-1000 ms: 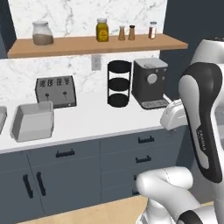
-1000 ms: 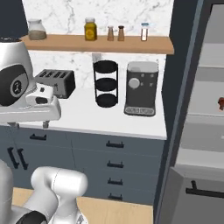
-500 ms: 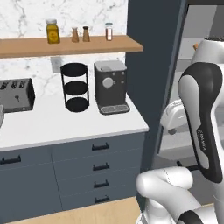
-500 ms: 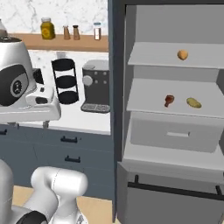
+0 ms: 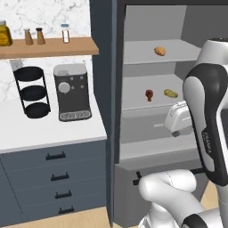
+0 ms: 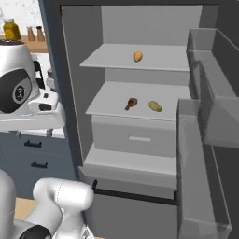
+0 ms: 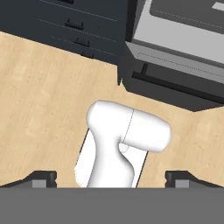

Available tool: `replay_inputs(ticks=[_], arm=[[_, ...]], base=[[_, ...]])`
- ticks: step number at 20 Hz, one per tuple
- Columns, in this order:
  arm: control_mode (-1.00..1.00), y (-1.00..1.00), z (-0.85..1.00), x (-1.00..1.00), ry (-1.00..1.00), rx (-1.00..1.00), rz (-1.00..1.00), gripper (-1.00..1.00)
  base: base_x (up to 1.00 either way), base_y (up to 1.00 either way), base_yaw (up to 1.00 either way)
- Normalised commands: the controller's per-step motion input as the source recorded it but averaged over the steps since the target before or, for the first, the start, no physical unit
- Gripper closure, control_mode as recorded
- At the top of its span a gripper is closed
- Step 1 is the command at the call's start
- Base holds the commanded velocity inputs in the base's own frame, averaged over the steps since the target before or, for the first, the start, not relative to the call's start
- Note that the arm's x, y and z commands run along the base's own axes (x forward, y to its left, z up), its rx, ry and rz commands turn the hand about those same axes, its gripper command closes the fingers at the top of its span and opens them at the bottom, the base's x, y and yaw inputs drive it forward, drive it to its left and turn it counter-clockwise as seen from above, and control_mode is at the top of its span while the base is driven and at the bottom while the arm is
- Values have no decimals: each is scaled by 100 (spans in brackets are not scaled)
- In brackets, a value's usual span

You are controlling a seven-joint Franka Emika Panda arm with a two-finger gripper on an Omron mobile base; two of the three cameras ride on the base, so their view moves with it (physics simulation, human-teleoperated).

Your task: Place one potato and one chicken drumstick in each tupperware on the nearby counter, to pack two identical lunches.

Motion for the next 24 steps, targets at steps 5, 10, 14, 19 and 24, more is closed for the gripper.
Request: replay_inputs(ticks=[5,10,14,19,24], arm=[[-100,-21,-1,10,0,2,0,-100],[-100,-68,0,39,-6,-2,0,-100],[-100,-65,27,77,-13,-12,0,-100],[-100,-56,57,80,-21,-5,1,-100],[-100,-24,46,100,-11,12,1,-100]], base=[[3,-30,0],[0,0,0],[0,0,0],[0,0,0],[0,0,0]])
